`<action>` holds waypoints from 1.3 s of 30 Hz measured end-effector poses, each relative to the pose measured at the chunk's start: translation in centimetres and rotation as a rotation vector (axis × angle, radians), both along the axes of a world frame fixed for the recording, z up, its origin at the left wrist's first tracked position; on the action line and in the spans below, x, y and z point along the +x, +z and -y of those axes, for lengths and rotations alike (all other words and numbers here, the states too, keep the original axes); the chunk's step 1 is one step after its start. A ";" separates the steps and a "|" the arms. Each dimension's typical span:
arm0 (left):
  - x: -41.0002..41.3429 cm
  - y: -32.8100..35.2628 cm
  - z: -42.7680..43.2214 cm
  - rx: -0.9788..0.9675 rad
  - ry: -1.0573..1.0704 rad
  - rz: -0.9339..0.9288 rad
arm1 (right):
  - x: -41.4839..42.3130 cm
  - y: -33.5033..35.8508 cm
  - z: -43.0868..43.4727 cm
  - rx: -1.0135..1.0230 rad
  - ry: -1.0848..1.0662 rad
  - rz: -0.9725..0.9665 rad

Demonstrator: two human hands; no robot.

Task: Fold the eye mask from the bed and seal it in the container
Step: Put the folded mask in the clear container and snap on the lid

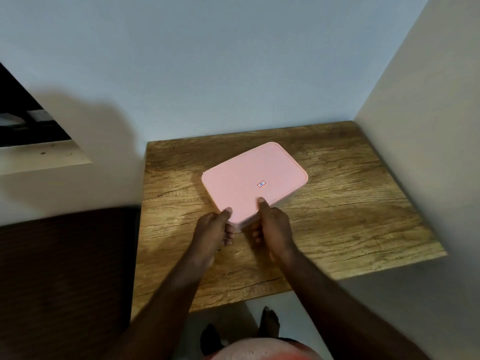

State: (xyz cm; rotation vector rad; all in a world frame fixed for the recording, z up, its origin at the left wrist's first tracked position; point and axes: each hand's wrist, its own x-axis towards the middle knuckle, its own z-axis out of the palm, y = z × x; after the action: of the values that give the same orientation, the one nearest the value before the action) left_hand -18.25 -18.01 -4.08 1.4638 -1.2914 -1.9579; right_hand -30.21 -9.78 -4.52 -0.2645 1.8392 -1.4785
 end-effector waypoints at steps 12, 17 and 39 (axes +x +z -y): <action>-1.3 0.1 -2.5 -0.116 0.071 -0.016 | 1.7 0.6 -0.5 -0.044 0.159 0.065; -0.9 -0.2 -2.5 -0.079 0.089 -0.026 | 0.4 0.1 -0.3 -0.008 0.297 0.045; -0.1 0.3 -0.6 -0.080 0.008 0.025 | 1.5 0.4 -1.9 0.069 0.087 0.024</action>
State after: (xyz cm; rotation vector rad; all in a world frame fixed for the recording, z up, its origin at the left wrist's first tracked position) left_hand -18.36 -17.39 -3.81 1.4571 -1.3565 -1.8656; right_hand -28.74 -7.90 -4.17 -0.2883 1.8331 -1.3507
